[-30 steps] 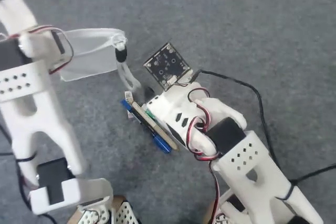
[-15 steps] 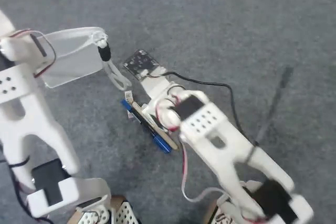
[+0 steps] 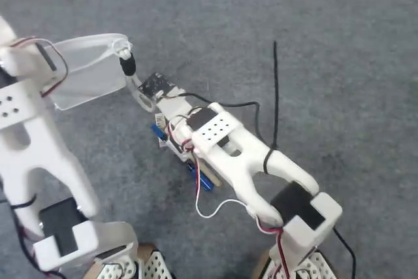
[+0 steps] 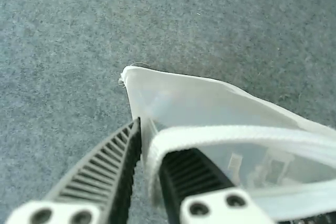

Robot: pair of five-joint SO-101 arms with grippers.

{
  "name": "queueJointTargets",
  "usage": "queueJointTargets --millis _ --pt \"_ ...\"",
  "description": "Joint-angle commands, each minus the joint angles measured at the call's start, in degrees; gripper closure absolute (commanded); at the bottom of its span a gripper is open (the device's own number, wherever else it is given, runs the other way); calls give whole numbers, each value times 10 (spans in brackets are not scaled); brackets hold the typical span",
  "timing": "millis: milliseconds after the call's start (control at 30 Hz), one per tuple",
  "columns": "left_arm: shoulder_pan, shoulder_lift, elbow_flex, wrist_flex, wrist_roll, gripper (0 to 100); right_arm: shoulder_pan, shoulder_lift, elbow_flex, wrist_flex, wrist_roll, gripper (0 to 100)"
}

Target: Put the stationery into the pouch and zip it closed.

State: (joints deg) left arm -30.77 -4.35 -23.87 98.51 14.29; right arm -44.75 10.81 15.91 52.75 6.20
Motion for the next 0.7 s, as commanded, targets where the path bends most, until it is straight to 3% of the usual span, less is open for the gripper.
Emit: queueJointTargets --millis 0,367,567,667 --pt "-3 -8 -34 4 10 990 -6 9 -34 1 7 836" --pt "-3 -8 -34 4 10 990 44 92 -74 6 8 848" --pt "-3 -8 -34 4 10 990 60 93 -76 6 8 980" --pt "-3 -8 -34 4 10 990 61 93 -75 7 8 991"
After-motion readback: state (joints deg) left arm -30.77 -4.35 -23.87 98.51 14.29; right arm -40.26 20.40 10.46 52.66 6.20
